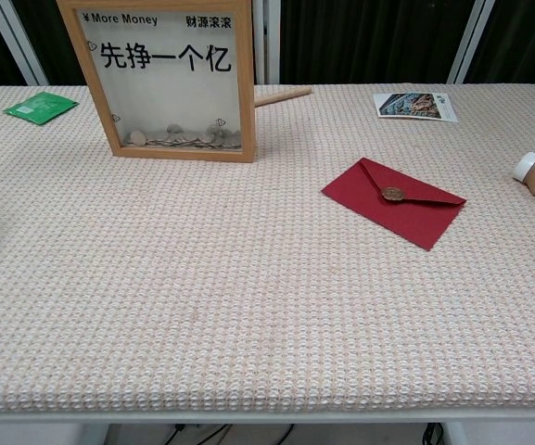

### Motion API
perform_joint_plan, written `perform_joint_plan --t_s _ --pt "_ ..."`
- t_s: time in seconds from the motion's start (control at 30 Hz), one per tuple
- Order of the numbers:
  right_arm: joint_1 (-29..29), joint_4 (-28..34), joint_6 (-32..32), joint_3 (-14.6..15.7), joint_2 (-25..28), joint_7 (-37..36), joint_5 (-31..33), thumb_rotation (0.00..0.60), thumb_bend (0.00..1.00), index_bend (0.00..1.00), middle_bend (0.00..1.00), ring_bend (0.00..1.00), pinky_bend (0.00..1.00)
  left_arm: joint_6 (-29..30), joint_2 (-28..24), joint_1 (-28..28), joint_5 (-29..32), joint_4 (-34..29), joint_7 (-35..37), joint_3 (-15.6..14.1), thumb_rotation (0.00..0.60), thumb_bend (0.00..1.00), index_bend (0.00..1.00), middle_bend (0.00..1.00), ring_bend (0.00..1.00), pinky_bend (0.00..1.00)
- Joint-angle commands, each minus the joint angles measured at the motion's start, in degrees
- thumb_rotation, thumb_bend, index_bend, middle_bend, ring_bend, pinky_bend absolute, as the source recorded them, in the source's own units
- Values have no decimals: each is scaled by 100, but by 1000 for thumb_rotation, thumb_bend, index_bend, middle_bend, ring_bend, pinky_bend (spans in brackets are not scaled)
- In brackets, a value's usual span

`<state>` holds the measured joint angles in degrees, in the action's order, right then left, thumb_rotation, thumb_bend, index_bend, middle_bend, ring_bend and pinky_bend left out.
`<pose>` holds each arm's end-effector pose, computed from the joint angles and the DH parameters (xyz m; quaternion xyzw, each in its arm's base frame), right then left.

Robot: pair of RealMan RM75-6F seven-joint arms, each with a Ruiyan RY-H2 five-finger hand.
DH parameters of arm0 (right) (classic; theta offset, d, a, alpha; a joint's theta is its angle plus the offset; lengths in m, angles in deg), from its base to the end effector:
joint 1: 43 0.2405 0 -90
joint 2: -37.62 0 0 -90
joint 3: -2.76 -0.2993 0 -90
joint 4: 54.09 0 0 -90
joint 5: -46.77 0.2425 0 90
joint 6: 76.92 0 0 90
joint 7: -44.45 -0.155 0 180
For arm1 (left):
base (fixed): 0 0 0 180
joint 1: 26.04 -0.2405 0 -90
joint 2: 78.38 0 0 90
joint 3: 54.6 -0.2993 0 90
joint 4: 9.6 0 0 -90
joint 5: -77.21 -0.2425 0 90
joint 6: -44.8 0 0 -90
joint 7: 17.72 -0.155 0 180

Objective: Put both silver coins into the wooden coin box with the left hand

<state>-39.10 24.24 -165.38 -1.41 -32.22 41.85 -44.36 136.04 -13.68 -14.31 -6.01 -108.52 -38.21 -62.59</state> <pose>-0.3917 -0.1992 0.1436 0.6155 -0.3219 0.3928 0.6027 -0.3319 0.1906 0.1269 -0.6629 -0.3098 -0.3115 0.6063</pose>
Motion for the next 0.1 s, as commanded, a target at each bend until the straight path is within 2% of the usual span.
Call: perform_joint_plan --t_s 0.03,0.1 --pt "90 241 189 17 50 181 69 600 305 0 0 0 0 11 118 -42 -106 145 45 104 600 264 161 120 17 143" --pt "101 322 244 7 55 309 139 600 305 0 0 0 0 21 191 -54 -158 236 63 176 600 263 162 119 16 141"
